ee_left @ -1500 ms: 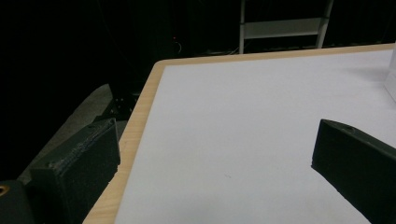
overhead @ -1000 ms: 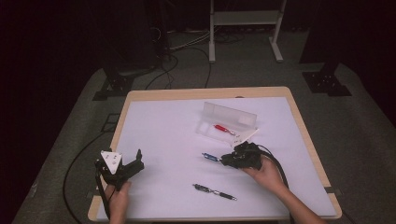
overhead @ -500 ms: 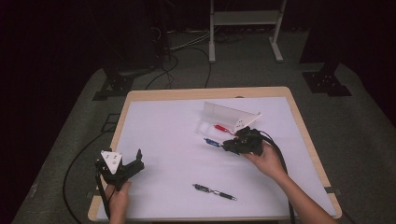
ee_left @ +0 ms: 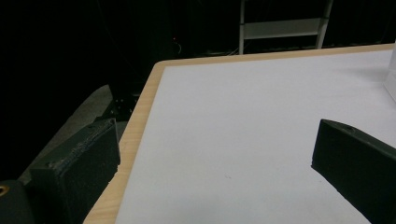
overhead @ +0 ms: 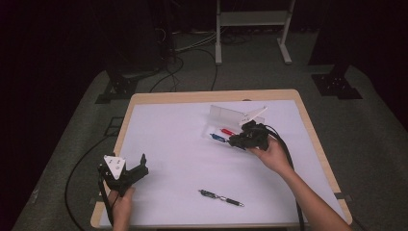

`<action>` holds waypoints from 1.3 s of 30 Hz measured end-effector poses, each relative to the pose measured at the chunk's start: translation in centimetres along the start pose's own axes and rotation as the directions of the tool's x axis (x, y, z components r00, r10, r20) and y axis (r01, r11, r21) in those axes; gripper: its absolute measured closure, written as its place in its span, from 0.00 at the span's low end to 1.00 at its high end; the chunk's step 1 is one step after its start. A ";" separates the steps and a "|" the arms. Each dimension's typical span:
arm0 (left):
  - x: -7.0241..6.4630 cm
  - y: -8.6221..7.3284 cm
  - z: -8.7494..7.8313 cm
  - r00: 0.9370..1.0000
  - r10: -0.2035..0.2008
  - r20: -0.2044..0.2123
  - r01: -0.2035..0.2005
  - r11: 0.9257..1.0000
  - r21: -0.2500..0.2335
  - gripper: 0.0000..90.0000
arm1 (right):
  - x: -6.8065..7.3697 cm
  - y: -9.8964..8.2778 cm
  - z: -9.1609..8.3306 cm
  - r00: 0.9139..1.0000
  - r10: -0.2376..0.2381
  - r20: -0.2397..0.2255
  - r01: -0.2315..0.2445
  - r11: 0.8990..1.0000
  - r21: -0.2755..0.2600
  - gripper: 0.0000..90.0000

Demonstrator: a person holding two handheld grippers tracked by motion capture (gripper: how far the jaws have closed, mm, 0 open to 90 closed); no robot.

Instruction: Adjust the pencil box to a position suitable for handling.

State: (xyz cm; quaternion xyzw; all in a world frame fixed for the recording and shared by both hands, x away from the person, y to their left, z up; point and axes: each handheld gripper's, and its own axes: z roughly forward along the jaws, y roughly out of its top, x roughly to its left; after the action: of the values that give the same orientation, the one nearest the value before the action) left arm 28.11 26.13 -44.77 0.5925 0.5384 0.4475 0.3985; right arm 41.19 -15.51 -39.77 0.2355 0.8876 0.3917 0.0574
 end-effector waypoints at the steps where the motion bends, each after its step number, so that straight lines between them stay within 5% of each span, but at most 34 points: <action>1: 0.0 0.0 0.0 1.000 0.001 0.000 -0.001 1.000 -0.001 0.00 | -0.1 0.0 0.0 1.000 0.001 0.001 -0.001 1.000 -0.003 0.88; 18: 0.0 0.0 0.0 1.000 -0.004 0.004 0.004 1.000 -0.006 0.00 | -3.4 -0.1 2.0 0.999 0.026 0.028 -0.027 0.999 0.037 0.87; 39: 0.1 0.0 0.0 1.000 -0.014 0.007 0.014 1.000 -0.005 0.00 | -5.6 -1.9 3.6 0.998 0.056 0.027 -0.058 0.995 0.077 0.87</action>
State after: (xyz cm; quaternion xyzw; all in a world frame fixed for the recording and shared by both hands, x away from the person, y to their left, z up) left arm 28.10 26.19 -44.77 0.5892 0.5402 0.4439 0.4050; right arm 46.45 -16.79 -44.10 0.2676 0.8942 0.3556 0.0479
